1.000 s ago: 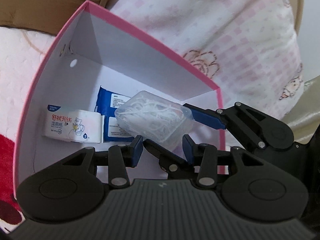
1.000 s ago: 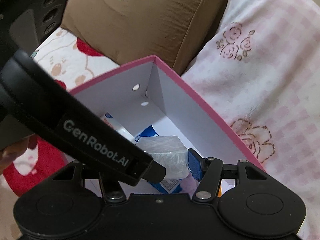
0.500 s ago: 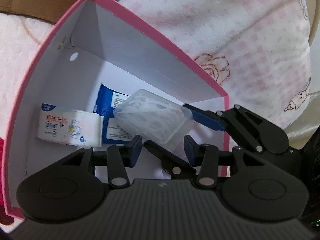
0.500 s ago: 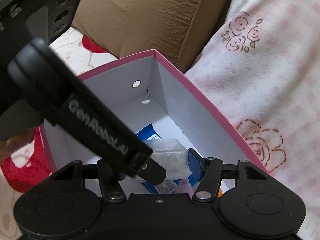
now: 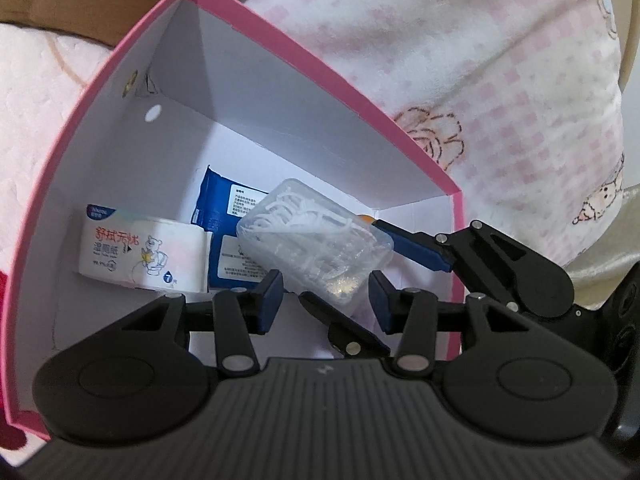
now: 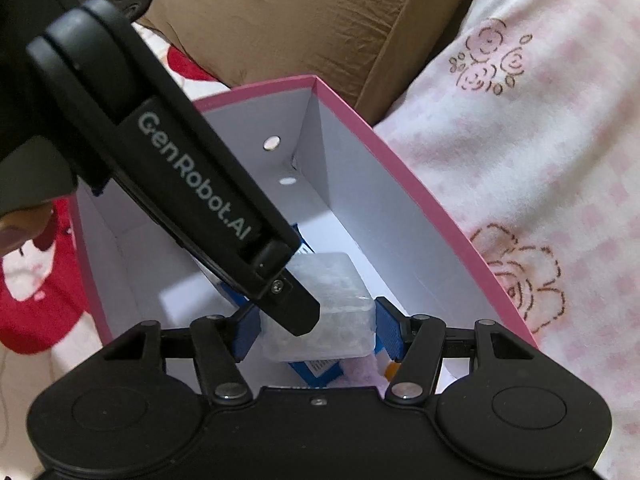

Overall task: Organize objects
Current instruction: 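Lower the floss-pick box onto the blue wipe pack inside the box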

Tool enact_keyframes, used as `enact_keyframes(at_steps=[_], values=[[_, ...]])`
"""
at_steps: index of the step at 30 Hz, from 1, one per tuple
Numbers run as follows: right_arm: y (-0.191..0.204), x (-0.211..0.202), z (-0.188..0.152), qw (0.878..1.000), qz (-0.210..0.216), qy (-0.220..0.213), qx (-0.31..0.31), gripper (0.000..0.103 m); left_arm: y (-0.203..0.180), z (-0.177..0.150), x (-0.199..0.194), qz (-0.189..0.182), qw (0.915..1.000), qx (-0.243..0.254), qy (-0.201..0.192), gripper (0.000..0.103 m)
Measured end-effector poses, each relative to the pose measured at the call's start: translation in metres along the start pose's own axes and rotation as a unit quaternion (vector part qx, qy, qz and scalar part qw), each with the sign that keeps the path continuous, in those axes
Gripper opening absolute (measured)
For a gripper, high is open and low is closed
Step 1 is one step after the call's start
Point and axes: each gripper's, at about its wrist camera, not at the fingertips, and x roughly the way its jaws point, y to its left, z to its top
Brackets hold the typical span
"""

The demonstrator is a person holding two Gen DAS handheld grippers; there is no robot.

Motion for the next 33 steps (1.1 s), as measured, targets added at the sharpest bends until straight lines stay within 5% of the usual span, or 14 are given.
enact_keyframes(at_steps=[6, 13, 16, 21, 24, 26, 27, 30, 33], values=[[-0.013, -0.001, 0.004, 0.999, 0.023, -0.016, 0.045, 0.064, -0.006, 0.001, -0.01, 0.005, 0.9992, 0.013, -0.037, 0.045], [-0.018, 0.014, 0.013, 0.997, 0.038, -0.02, 0.06, 0.064, -0.004, 0.009, -0.006, 0.034, 0.9986, 0.018, -0.036, 0.044], [-0.023, 0.029, 0.014, 0.997, 0.049, 0.014, 0.062, 0.064, -0.003, 0.008, 0.0, 0.04, 0.9985, 0.019, -0.032, 0.038], [-0.017, 0.036, 0.009, 0.998, 0.022, 0.037, 0.049, 0.08, -0.002, 0.007, 0.004, 0.042, 0.9982, 0.024, -0.035, 0.033], [-0.021, 0.028, 0.007, 0.997, 0.026, 0.027, 0.064, 0.08, -0.005, 0.006, 0.009, 0.069, 0.996, 0.041, -0.038, 0.031], [-0.025, 0.024, 0.006, 0.996, 0.036, 0.02, 0.08, 0.075, -0.007, 0.005, 0.009, 0.076, 0.9951, 0.046, -0.043, 0.031], [-0.025, 0.024, 0.006, 0.995, 0.04, 0.02, 0.084, 0.059, -0.008, 0.005, 0.01, 0.079, 0.9949, 0.047, -0.044, 0.031], [-0.023, 0.026, 0.008, 0.996, 0.018, 0.02, 0.087, 0.042, -0.011, 0.006, 0.012, 0.088, 0.9937, 0.051, -0.045, 0.031], [-0.025, 0.029, 0.01, 0.995, 0.013, 0.022, 0.096, 0.039, -0.015, 0.004, 0.014, 0.1, 0.9919, 0.064, -0.045, 0.031]])
